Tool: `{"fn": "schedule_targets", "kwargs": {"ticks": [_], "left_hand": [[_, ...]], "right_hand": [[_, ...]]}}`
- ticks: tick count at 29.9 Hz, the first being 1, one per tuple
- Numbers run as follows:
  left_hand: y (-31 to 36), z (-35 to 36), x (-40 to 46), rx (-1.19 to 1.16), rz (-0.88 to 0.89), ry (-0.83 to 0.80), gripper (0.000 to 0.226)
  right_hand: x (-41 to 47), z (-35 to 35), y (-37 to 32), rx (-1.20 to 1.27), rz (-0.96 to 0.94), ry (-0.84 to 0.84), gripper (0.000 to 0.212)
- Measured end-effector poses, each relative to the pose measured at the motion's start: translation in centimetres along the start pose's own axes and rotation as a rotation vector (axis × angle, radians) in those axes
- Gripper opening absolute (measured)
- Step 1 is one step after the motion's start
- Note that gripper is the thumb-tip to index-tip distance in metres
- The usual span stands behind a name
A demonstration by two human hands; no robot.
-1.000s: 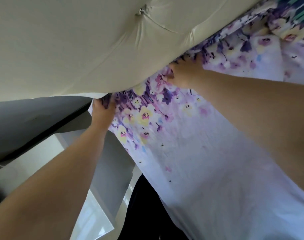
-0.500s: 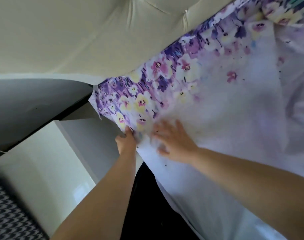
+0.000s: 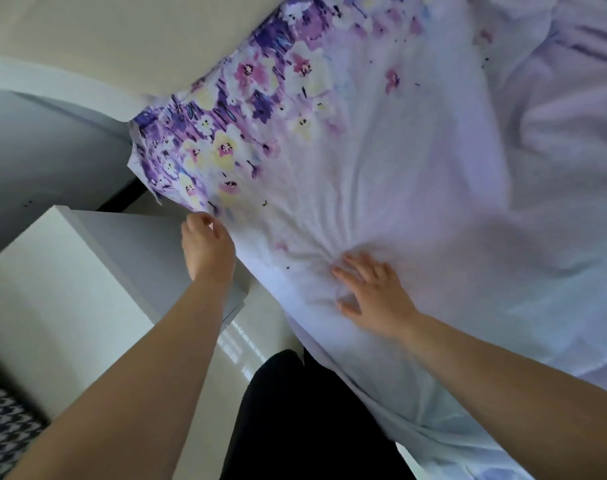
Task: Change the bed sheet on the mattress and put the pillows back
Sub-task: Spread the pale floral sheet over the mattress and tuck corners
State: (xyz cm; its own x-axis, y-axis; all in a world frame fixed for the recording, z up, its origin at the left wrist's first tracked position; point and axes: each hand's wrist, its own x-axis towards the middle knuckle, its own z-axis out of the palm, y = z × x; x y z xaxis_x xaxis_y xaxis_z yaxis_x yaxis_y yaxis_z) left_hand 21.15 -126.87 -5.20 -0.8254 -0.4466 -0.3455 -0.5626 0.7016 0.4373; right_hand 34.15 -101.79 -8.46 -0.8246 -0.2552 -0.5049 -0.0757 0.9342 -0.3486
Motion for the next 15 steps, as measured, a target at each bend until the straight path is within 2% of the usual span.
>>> {"fn": "schedule_targets", "kwargs": {"ticks": [2,4,6,7,8,9,11,12,14,15], "left_hand": [[-0.2,2.1,-3.4,0.13,0.269,-0.072,0.03],[-0.4,4.4,-7.3,0.321,0.498,-0.208,0.041],[-1.0,6.6,-11.5,0.465,0.719,-0.34,0.044],[-1.4,7.5,-13.5,0.526,0.835,-0.394,0.044],[-1.8,8.1,-15.5,0.593,0.938,-0.446,0.044],[-2.5,8.6,-17.6,0.664,1.02,-0.507,0.046],[-4.4,9.0,-21.8,0.803,1.079,-0.665,0.051],[-5.5,9.0,-23.8,0.84,1.078,-0.711,0.054],[-7.3,8.6,-27.1,0.874,1.065,-0.743,0.059],[-8.1,8.4,-28.3,0.863,1.049,-0.748,0.062]], "right_hand": [[-5.0,3.0,-1.4,0.03,-0.051,-0.041,0.062],[-9.6,5.3,-2.5,0.043,-0.128,-0.05,0.05],[-12.9,6.9,-2.5,0.049,-0.218,0.028,0.031],[-14.1,7.3,-2.1,0.037,-0.192,0.096,0.027],[-15.1,7.8,-1.3,0.01,-0.086,0.162,0.027],[-16.0,8.1,-0.3,-0.028,0.102,0.209,0.032],[-18.9,8.3,1.8,-0.077,0.515,0.171,0.046],[-20.9,8.8,2.7,-0.04,0.633,0.102,0.048],[-24.8,10.4,3.7,0.153,0.701,-0.034,0.041],[-26.5,10.8,3.6,0.238,0.677,-0.034,0.037]]}}
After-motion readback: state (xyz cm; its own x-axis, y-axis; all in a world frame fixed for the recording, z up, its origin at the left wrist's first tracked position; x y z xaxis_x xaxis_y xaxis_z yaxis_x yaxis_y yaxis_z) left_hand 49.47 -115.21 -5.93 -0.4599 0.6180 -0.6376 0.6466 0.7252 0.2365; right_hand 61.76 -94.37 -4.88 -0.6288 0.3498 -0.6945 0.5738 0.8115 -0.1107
